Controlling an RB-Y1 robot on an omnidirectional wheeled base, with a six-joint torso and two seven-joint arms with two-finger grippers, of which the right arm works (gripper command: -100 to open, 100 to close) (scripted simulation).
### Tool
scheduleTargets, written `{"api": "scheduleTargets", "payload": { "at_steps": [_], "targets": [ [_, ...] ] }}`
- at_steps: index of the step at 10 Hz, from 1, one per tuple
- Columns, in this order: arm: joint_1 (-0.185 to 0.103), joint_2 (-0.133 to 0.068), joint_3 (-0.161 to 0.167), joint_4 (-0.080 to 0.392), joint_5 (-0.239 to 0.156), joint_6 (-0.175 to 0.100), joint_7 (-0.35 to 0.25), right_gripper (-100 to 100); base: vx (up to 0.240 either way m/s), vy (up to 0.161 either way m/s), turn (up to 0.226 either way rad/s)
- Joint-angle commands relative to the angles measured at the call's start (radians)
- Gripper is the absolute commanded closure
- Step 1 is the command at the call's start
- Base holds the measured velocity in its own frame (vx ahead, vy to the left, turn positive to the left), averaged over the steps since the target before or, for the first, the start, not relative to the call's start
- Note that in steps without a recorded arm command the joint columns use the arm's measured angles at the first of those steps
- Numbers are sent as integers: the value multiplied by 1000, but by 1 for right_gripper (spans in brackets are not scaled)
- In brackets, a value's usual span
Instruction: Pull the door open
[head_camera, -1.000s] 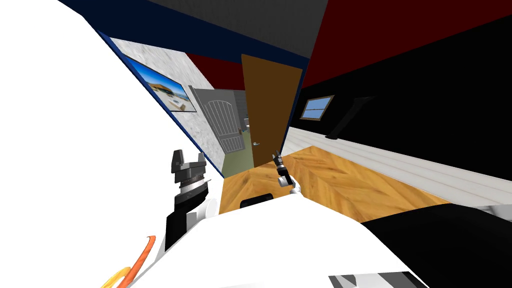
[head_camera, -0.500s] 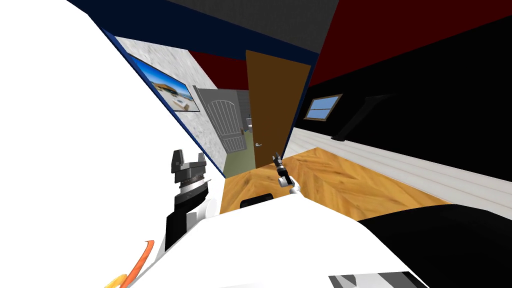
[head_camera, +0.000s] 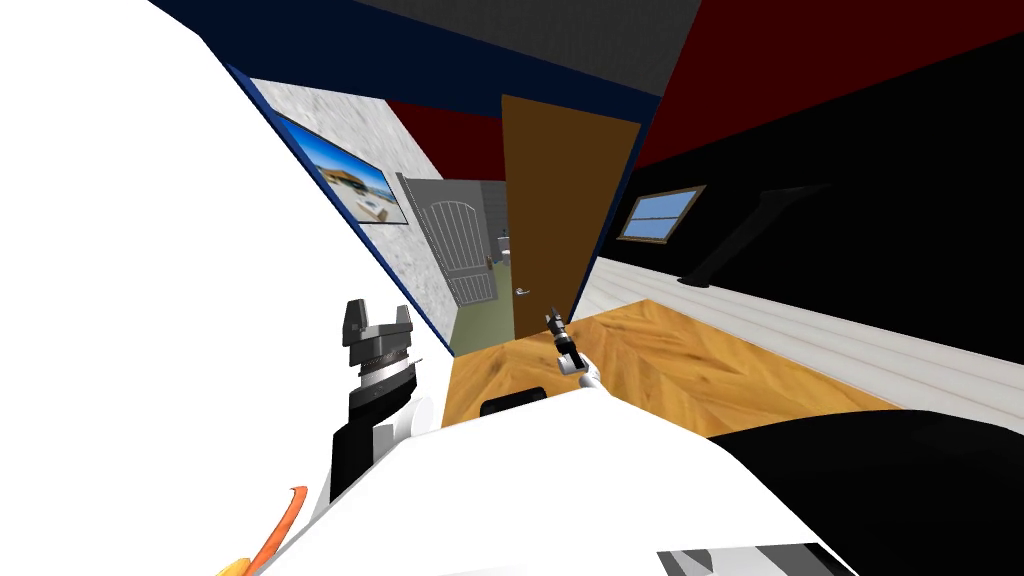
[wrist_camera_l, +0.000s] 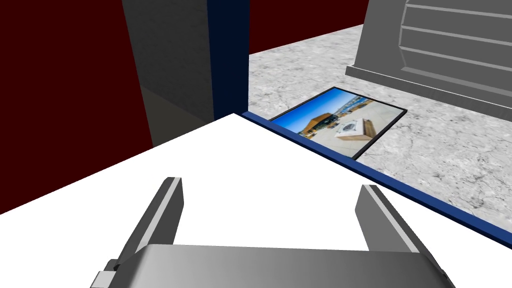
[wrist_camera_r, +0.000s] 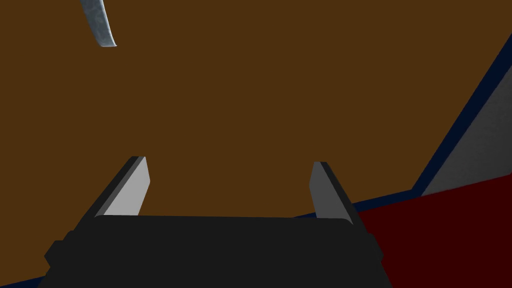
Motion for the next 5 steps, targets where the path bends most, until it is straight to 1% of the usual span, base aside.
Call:
{"api": "scheduleTargets", "payload": {
  "at_steps": [1, 3, 4, 5],
  "targets": [
    [-10, -1, -1, 38, 0, -10, 0, -100, 73, 12, 32],
    [-36, -9, -3, 104, -1, -29, -3, -100, 65, 16, 79],
    [-36, -9, -3, 111, -1, -29, -3, -100, 57, -2, 33],
    [-48, -13, -4, 147, -1, -38, -4, -100, 70, 4, 62]
  ]
}}
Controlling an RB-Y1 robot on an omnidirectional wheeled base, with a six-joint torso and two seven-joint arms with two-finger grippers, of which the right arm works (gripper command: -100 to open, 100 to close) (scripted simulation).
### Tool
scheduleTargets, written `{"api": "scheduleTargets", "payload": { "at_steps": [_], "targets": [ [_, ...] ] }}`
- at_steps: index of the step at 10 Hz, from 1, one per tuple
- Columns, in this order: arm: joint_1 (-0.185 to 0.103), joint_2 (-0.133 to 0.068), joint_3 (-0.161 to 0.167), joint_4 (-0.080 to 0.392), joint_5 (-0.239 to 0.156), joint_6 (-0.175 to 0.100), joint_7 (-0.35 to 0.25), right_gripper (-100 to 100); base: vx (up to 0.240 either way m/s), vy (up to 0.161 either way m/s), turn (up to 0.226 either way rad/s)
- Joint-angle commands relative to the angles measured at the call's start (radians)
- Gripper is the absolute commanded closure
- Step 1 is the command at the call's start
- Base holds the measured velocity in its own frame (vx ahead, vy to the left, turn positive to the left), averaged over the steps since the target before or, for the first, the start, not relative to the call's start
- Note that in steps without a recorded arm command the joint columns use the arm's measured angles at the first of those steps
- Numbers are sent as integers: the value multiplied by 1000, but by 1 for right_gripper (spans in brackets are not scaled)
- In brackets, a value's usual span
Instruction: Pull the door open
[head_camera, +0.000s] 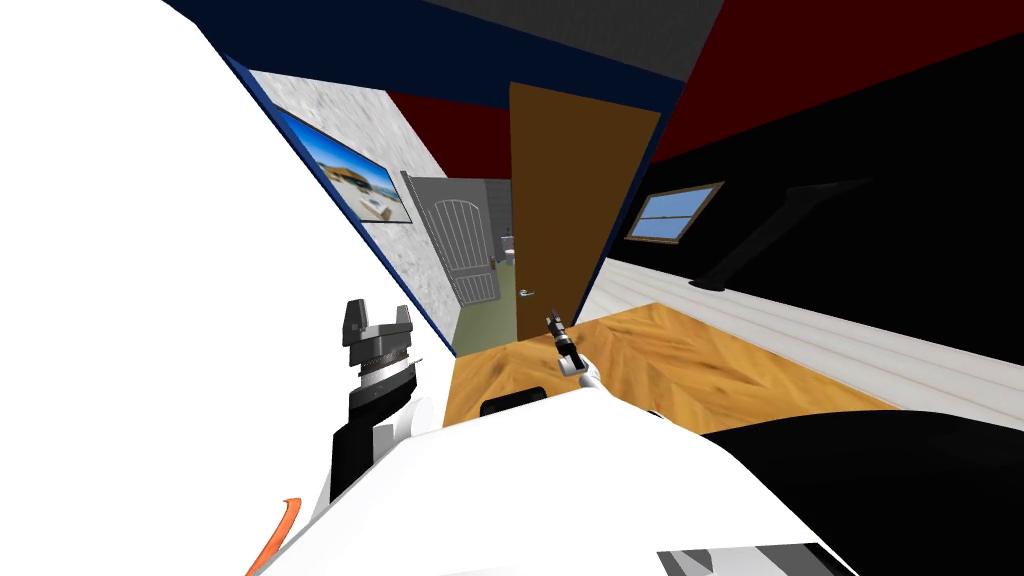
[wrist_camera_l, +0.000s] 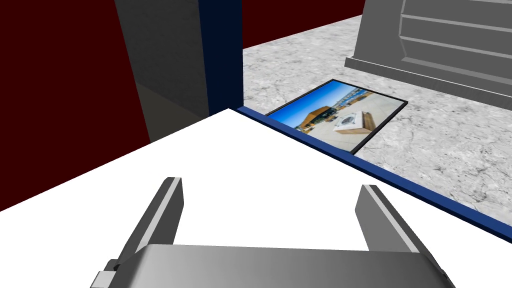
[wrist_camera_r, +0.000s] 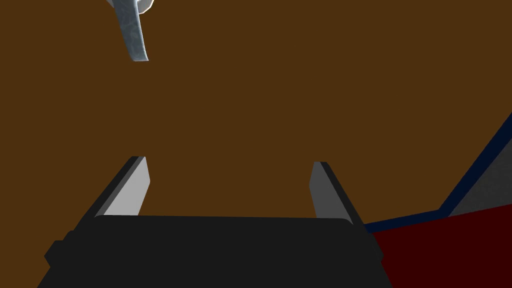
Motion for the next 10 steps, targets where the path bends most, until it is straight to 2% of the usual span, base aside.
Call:
{"api": "scheduleTargets", "payload": {
  "at_steps": [1, 2, 5, 6, 10],
  "targets": [
    [-18, -5, -2, 50, 0, -15, -2, -100, 85, 10, 109],
    [-18, -5, -2, 54, 0, -15, -2, -100, 69, -4, 26],
    [-52, -15, -5, 151, -1, -41, -5, -100, 78, -7, 83],
    [-52, -15, -5, 154, -1, -41, -5, -100, 80, -2, 25],
    [-95, -27, -9, 275, -2, -73, -10, -100, 80, -2, 73]
  ]
}}
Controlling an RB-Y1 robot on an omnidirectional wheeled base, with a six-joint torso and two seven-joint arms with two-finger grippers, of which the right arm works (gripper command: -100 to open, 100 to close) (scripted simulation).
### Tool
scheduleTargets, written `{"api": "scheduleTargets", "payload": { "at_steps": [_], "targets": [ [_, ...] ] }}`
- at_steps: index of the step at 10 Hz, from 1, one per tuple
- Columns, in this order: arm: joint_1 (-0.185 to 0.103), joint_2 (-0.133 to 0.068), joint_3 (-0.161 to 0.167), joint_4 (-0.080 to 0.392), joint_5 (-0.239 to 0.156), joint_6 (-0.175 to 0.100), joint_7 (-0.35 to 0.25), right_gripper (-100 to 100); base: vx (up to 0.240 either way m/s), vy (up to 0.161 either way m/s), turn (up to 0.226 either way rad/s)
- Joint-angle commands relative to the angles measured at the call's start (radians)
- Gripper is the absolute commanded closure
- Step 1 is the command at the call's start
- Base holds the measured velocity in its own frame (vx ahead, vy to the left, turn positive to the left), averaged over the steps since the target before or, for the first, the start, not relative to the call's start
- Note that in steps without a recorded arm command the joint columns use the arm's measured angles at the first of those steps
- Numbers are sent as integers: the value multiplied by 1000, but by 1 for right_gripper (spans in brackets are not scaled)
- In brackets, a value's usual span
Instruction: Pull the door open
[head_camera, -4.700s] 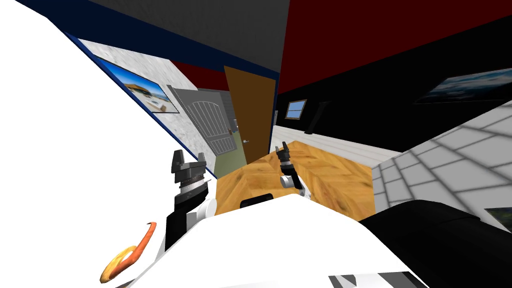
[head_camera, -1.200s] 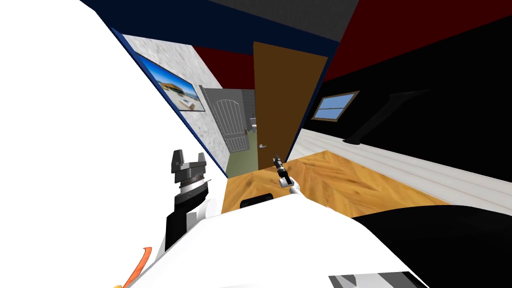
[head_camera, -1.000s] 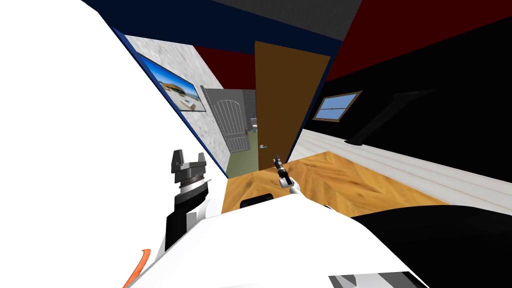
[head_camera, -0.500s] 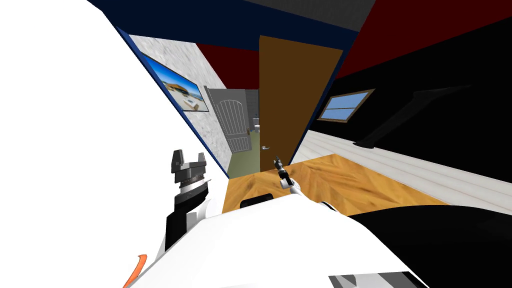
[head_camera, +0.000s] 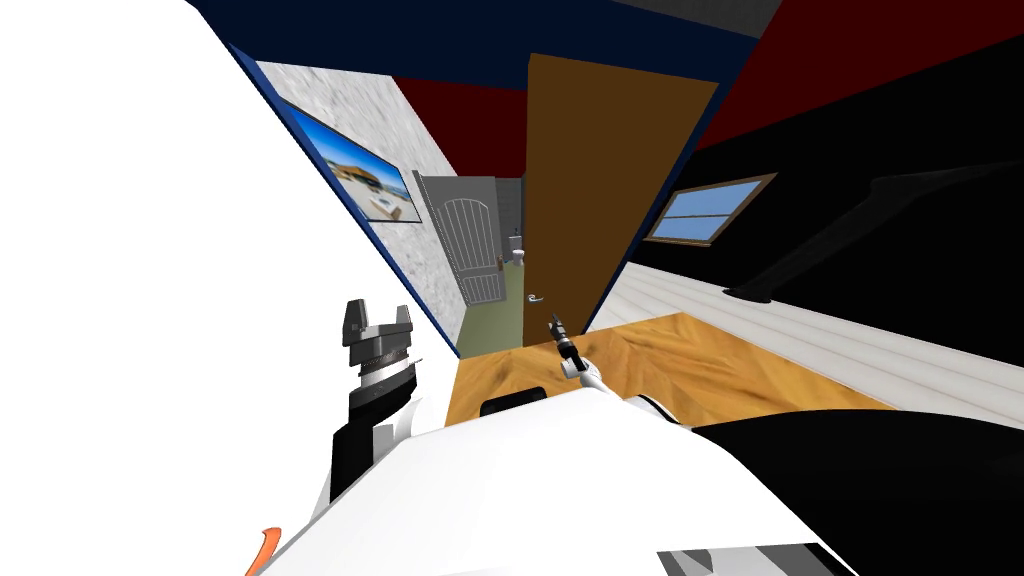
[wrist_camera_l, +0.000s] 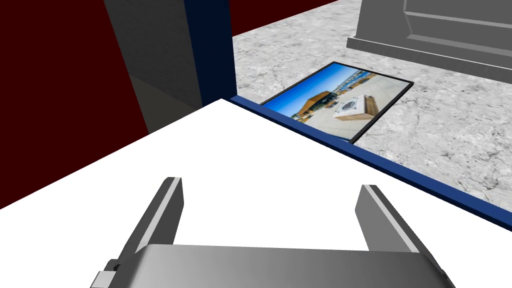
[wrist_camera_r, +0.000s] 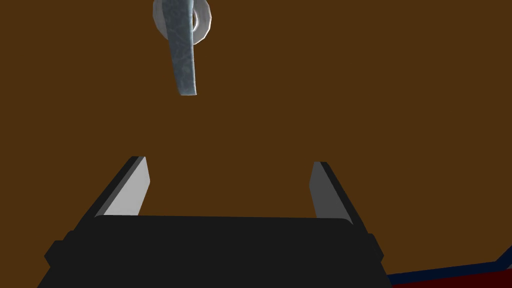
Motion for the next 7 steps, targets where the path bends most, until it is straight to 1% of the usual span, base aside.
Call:
{"api": "scheduleTargets", "payload": {
  "at_steps": [1, 3, 7],
  "targets": [
    [-13, -4, -1, 42, 0, -11, -1, -100, 85, -1, 78],
    [-31, -9, -3, 94, -1, -24, -3, -100, 97, -8, 69],
    [-61, -17, -6, 181, -1, -47, -6, -100, 76, -6, 61]
  ]
}}
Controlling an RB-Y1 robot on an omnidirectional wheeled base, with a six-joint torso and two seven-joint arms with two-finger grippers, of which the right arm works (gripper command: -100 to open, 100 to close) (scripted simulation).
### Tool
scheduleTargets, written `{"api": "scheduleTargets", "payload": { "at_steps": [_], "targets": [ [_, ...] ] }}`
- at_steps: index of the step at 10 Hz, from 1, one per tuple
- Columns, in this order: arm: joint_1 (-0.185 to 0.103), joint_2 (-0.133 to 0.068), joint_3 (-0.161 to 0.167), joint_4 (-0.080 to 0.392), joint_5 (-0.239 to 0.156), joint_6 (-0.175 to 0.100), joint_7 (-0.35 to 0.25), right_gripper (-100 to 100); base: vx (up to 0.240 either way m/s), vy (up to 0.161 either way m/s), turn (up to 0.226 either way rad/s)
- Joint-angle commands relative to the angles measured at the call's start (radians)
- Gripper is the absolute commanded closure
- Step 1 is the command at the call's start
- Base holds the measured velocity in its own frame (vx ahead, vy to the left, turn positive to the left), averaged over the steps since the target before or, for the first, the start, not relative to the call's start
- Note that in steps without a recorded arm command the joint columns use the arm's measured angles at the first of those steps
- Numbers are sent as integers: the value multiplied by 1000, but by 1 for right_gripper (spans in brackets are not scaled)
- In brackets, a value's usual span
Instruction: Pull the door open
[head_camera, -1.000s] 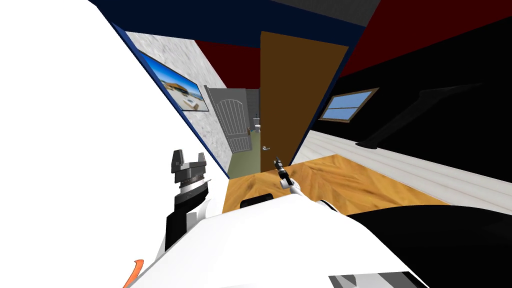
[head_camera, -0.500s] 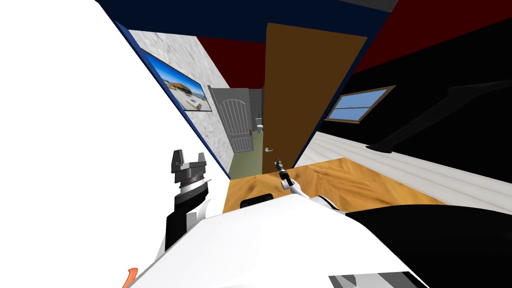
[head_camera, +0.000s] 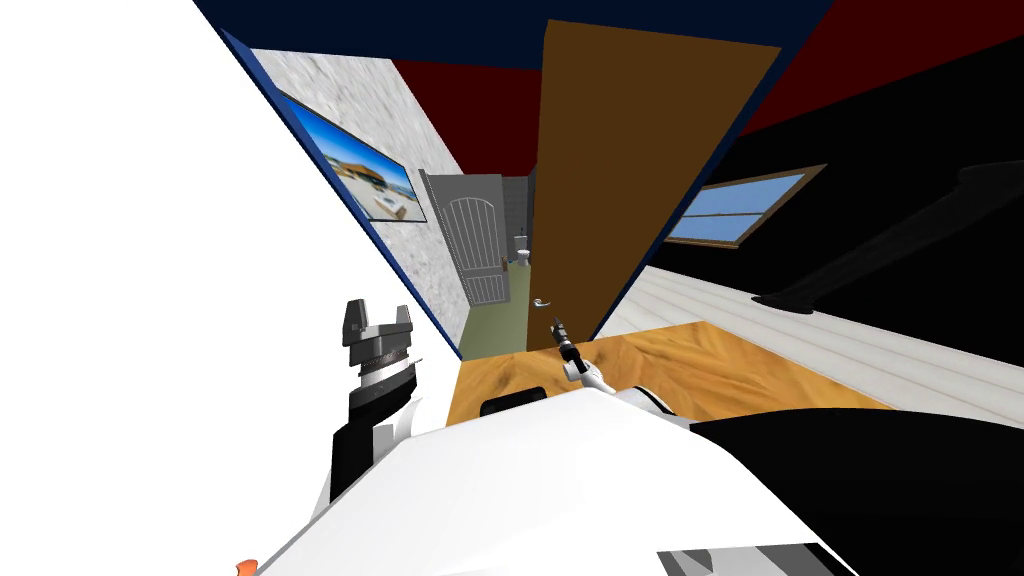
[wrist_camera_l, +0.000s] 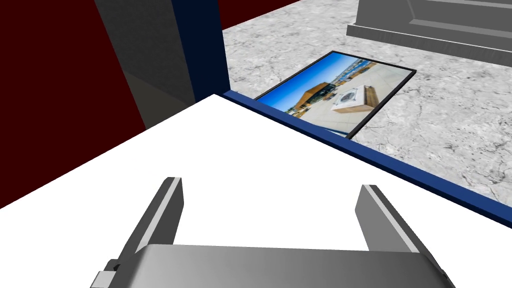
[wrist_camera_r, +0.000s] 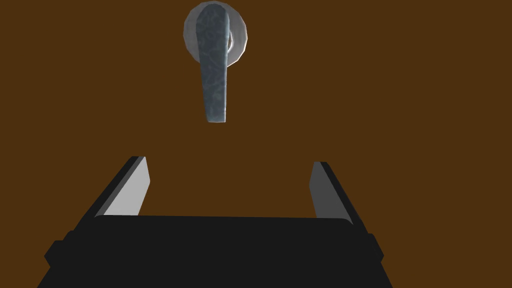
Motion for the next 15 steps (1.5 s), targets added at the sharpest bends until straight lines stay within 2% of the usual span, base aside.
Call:
{"api": "scheduleTargets", "payload": {
  "at_steps": [1, 6, 7, 9, 10, 11, 12, 13, 14, 15],
  "targets": [
    [-13, -4, -1, 34, 0, -10, -2, -100, 59, -5, 43],
    [-47, -11, -4, 119, -1, -35, -6, -100, 53, -10, 42],
    [-37, -25, -10, 128, -6, -49, -17, -100, 128, 50, 98],
    [-33, -31, -12, 130, -8, -53, -22, -100, 142, 35, 63],
    [-17, -50, -20, 136, -15, -66, -38, -100, 157, 58, 159],
    [-17, -50, -20, 161, -15, -66, -38, -100, 141, 47, 75],
    [-17, -50, -20, 118, -15, -66, -38, -100, 51, 4, -38],
    [-17, -50, -20, 136, -15, -66, -38, -100, 1, -13, -1],
    [7, -80, -32, 145, -25, -87, -61, -100, 113, 18, 217],
    [7, -80, -32, 145, -25, -87, -61, -100, 153, -2, 112]
  ]
}}
